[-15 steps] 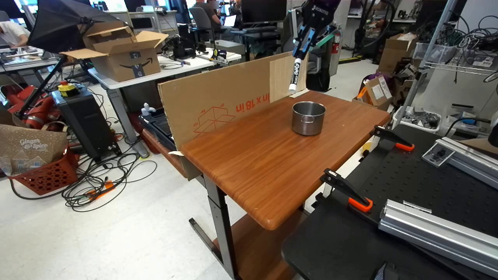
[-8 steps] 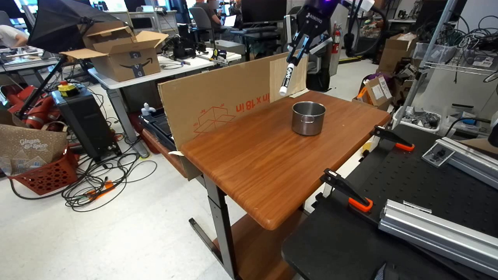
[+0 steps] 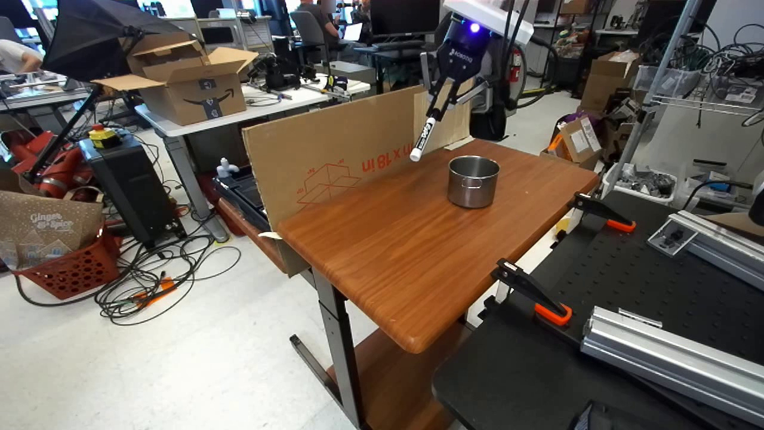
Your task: Remove the marker from the mug cup and place it on the table
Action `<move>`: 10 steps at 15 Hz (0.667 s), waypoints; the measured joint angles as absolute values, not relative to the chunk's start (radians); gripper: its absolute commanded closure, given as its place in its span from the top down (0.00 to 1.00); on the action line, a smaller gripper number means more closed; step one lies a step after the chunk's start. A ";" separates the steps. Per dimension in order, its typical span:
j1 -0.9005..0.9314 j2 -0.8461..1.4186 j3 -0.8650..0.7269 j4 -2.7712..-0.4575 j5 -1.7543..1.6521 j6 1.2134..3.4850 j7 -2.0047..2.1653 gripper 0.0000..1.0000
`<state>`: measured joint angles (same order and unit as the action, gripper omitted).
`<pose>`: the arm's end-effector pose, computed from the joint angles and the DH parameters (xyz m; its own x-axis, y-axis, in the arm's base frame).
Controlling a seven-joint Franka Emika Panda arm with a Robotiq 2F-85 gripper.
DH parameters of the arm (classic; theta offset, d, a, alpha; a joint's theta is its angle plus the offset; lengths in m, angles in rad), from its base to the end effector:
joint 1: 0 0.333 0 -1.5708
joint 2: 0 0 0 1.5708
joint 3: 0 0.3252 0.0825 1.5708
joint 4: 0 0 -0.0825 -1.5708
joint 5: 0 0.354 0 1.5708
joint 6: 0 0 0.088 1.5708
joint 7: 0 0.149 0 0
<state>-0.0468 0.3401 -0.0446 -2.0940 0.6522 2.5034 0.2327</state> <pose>0.5786 -0.0417 0.2565 0.6810 -0.7227 -0.1178 -0.7064 -0.6061 -0.3654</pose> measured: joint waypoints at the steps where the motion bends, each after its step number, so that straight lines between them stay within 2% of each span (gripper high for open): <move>1: -0.047 0.361 -0.045 -2.077 0.650 2.504 0.252 0.05; 10: -0.045 0.516 -0.066 -1.957 0.560 2.504 0.438 0.05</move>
